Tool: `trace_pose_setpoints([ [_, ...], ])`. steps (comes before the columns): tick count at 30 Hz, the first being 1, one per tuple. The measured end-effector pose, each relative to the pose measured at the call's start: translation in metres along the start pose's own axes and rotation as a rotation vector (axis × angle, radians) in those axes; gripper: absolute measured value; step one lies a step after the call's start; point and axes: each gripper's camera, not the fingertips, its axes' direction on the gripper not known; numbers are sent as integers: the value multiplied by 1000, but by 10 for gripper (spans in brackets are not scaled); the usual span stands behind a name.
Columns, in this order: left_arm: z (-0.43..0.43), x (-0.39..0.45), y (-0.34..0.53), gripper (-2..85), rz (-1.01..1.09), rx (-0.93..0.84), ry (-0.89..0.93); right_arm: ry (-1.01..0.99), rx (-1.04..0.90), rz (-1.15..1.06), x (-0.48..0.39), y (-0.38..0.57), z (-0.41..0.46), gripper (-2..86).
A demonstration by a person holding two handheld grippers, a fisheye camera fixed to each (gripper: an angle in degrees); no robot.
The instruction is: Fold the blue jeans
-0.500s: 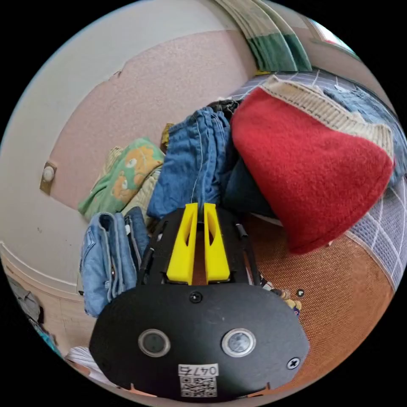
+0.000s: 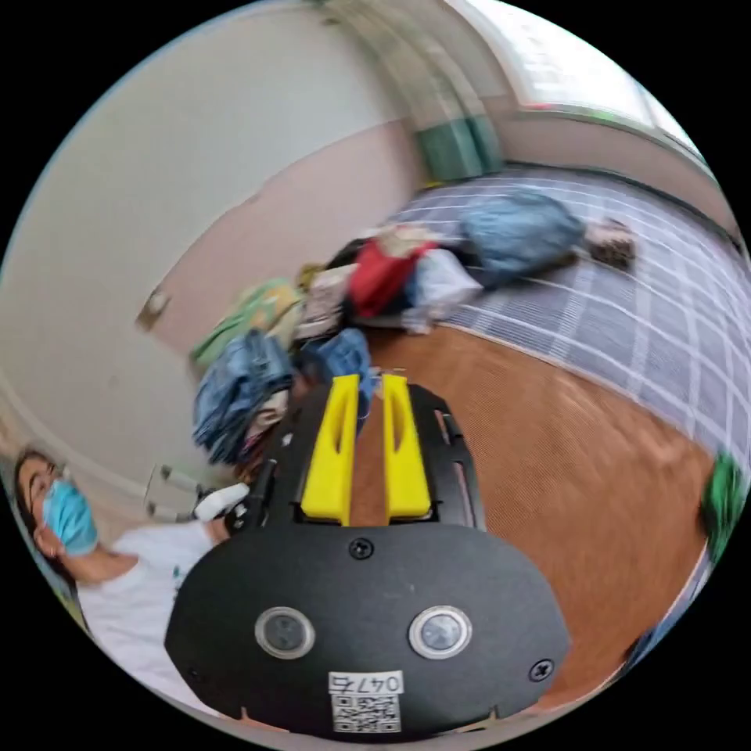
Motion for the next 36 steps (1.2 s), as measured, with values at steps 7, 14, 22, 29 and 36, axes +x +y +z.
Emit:
trace_pose_setpoints([
  [7, 75, 24, -21, -10, -67, -201, 0, 197, 24, 197, 53, 223, -18, 105],
  [14, 49, 47, -33, -10, -291, -278, -149, 243, -141, 46, 7, 300, 80, 121],
  [22, -63, 81, 56, -10, -720, -99, -303, 406, -51, 70, 22, 308, 117, 122],
  [29, -152, 88, 121, -10, -970, 110, -417, 181, -95, 25, 28, 335, 124, -2],
  [36, -183, 101, 139, -9, -984, 101, -452, 358, -108, 264, 75, 431, 67, 124],
])
